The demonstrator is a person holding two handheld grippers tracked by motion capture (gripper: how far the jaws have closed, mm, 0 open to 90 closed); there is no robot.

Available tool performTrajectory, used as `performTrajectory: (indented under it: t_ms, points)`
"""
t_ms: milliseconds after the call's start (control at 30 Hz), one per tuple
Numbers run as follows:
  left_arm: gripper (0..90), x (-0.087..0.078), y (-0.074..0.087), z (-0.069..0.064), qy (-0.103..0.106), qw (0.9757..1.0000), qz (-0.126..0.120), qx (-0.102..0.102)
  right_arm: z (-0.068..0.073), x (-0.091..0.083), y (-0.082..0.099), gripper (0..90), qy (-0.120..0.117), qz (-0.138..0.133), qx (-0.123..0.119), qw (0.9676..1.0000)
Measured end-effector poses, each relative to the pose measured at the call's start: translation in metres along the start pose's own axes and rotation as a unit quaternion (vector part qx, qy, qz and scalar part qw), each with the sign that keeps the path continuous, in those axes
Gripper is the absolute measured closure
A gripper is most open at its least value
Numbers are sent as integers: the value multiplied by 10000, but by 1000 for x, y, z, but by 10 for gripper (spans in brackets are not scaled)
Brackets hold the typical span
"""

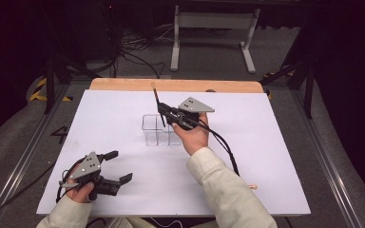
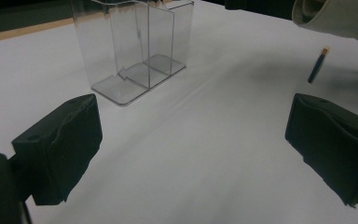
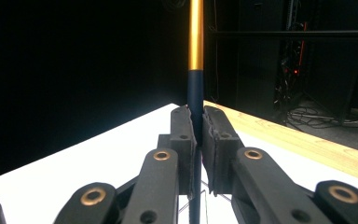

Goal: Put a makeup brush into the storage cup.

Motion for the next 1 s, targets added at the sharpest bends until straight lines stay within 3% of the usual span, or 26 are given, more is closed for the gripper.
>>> performTrajectory:
  t_ms: [633, 1000]
  points:
    - [40, -1, 0, 0, -30, 10000, 16, 51, 2, 7, 26, 835, 54, 371, -35, 9993]
    - [39, -1, 0, 0, -39, 10000, 16, 65, 1, 6, 35, 835, 53, 474, 94, 9988]
Point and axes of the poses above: each handheld gripper's, and its own axes: x roughly forward along the jaws, y roughly out of its underside, z roughly to its left, the point moved 9 cm from there along x, roughly forward along the jaws, and after that the axes turned 9 degrees about z, right-handed, at the moved point
